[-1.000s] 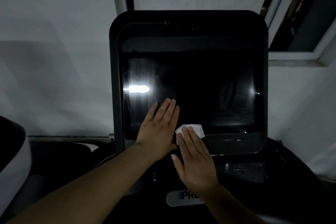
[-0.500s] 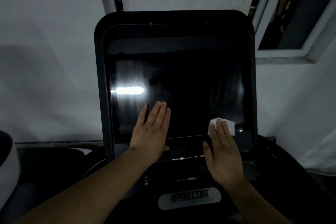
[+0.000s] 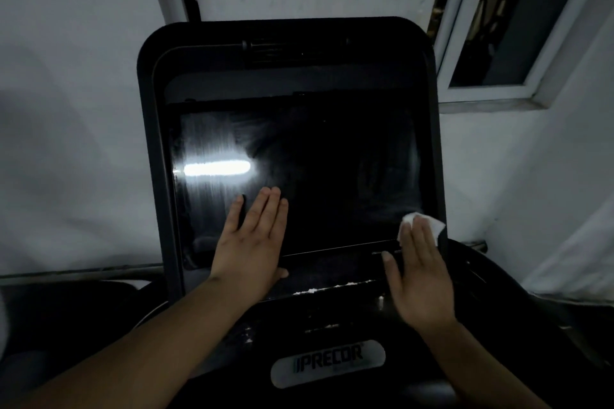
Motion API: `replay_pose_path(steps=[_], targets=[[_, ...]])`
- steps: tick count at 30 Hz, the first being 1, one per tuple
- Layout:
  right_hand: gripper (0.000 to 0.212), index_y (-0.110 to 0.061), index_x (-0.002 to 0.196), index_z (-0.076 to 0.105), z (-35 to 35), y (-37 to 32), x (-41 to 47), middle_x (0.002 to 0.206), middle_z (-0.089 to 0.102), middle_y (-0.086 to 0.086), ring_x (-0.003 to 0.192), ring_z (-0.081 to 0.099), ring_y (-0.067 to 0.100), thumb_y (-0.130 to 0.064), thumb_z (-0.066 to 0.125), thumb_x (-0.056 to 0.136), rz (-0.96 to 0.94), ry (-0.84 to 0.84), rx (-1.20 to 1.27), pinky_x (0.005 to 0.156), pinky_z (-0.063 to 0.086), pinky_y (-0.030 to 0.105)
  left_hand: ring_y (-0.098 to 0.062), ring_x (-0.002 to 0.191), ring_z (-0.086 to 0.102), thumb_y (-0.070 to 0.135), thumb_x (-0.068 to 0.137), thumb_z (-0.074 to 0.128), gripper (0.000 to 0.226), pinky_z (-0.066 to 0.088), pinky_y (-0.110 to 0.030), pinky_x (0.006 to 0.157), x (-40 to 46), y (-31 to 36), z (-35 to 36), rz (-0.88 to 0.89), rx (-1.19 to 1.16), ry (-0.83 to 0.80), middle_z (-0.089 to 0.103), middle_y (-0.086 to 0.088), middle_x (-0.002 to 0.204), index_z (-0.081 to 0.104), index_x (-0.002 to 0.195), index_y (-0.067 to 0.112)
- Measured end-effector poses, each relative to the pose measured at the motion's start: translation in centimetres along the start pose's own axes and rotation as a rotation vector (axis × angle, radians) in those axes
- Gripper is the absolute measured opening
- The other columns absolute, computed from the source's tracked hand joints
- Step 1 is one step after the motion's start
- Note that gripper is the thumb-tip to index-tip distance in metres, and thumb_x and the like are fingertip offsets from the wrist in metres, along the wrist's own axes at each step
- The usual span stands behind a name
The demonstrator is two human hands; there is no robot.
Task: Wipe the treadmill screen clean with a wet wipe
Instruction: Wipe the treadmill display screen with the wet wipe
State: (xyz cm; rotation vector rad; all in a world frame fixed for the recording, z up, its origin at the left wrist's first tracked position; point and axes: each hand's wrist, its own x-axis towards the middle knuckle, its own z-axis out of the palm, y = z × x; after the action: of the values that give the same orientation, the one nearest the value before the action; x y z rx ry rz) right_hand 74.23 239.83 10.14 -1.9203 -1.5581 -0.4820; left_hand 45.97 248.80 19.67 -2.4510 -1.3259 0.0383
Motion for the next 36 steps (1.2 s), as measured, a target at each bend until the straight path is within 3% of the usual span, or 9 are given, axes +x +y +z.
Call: replay_pose_path(steps=[3,8,13,16,19,25,30,33,36], targets=[[0.073,0.009,0.149,0.041,0.7,-3.9,-0.8,0.160,0.031,0.027,0.154,0.025,0.037,-0.049,0.039,0.105,0.015,0.027,0.063,0.118,0.036,0.056,-0.030,0.149,-0.034,0.069,0.089,0.054,0.122,-0.011,-0.058,0.121,0.0,0.0,0.0,-0.003,-0.004,0.002,-0.035,-0.018,0.162,-0.025,0.155,0.005],[0.066,0.003,0.149,0.045,1.4,-5.1,-1.6,0.161,0.037,0.019,0.153,0.030,0.031,-0.045,0.047,0.105,-0.251,-0.041,0.101,0.118,0.036,0.051,-0.029,0.150,-0.031,0.069,0.089,0.056,0.122,-0.011,-0.058,0.122,0.0,-0.1,-0.1,-0.004,-0.021,0.015,-0.033,-0.017,0.163,-0.023,0.156,0.005],[0.072,0.009,0.150,0.038,0.7,-3.5,-0.3,0.161,0.029,0.026,0.155,0.022,0.036,-0.049,0.035,0.106,0.139,-0.007,0.039,0.116,0.036,0.056,-0.030,0.148,-0.035,0.069,0.091,0.053,0.120,-0.012,-0.058,0.121,0.1,-0.1,-0.1,-0.001,-0.007,-0.009,-0.036,-0.018,0.161,-0.025,0.155,0.005],[0.068,0.008,0.148,0.043,2.3,-9.3,-2.7,0.160,0.034,0.027,0.153,0.028,0.037,-0.043,0.050,0.104,-0.088,0.033,0.121,0.120,0.034,0.053,-0.030,0.148,-0.036,0.068,0.090,0.054,0.120,-0.012,-0.058,0.121,0.0,-0.1,-0.1,-0.002,-0.015,-0.009,-0.035,-0.018,0.161,-0.025,0.155,0.005],[0.068,0.000,0.150,0.045,2.3,-12.7,-3.5,0.163,0.033,0.016,0.155,0.024,0.027,-0.050,0.044,0.104,-0.257,-0.094,0.188,0.123,0.029,0.044,-0.030,0.149,-0.033,0.068,0.091,0.052,0.118,-0.012,-0.058,0.121,0.1,-0.1,0.0,0.011,-0.032,0.000,-0.034,-0.017,0.162,-0.024,0.156,0.006],[0.066,-0.002,0.154,0.038,2.0,-13.1,-1.2,0.166,0.026,0.014,0.158,0.015,0.025,-0.043,0.045,0.103,-0.214,-0.140,0.126,0.125,0.025,0.045,-0.027,0.152,-0.028,0.060,0.093,0.054,0.111,-0.010,-0.055,0.123,-0.8,-0.5,0.8,0.038,-0.100,0.087,-0.027,-0.015,0.165,-0.018,0.158,0.006],[0.068,-0.007,0.155,0.040,2.1,-15.2,-1.0,0.168,0.026,0.008,0.158,0.015,0.021,-0.032,0.053,0.093,-0.453,-0.201,0.180,0.122,0.029,0.046,-0.028,0.157,-0.005,0.053,0.086,0.065,0.107,0.009,-0.054,0.126,-2.6,-2.4,2.0,0.043,-0.150,0.172,-0.002,-0.015,0.170,0.007,0.162,0.005],[0.073,-0.007,0.159,0.031,1.7,-14.7,1.5,0.169,0.021,0.011,0.158,0.011,0.025,-0.031,0.049,0.092,-0.302,-0.154,0.134,0.124,0.025,0.048,-0.027,0.157,-0.012,0.063,0.079,0.070,0.123,0.001,-0.052,0.126,-4.1,-4.0,2.2,0.034,-0.118,0.129,-0.008,-0.015,0.170,-0.001,0.162,0.006],[0.075,-0.007,0.161,0.024,1.8,-17.8,4.0,0.170,0.015,0.013,0.159,0.004,0.026,-0.037,0.039,0.093,-0.213,-0.183,0.124,0.127,0.016,0.046,-0.028,0.158,0.002,0.060,0.074,0.077,0.122,0.008,-0.051,0.126,-5.5,-4.6,2.3,0.014,-0.133,0.162,0.006,-0.017,0.170,0.012,0.161,0.004]])
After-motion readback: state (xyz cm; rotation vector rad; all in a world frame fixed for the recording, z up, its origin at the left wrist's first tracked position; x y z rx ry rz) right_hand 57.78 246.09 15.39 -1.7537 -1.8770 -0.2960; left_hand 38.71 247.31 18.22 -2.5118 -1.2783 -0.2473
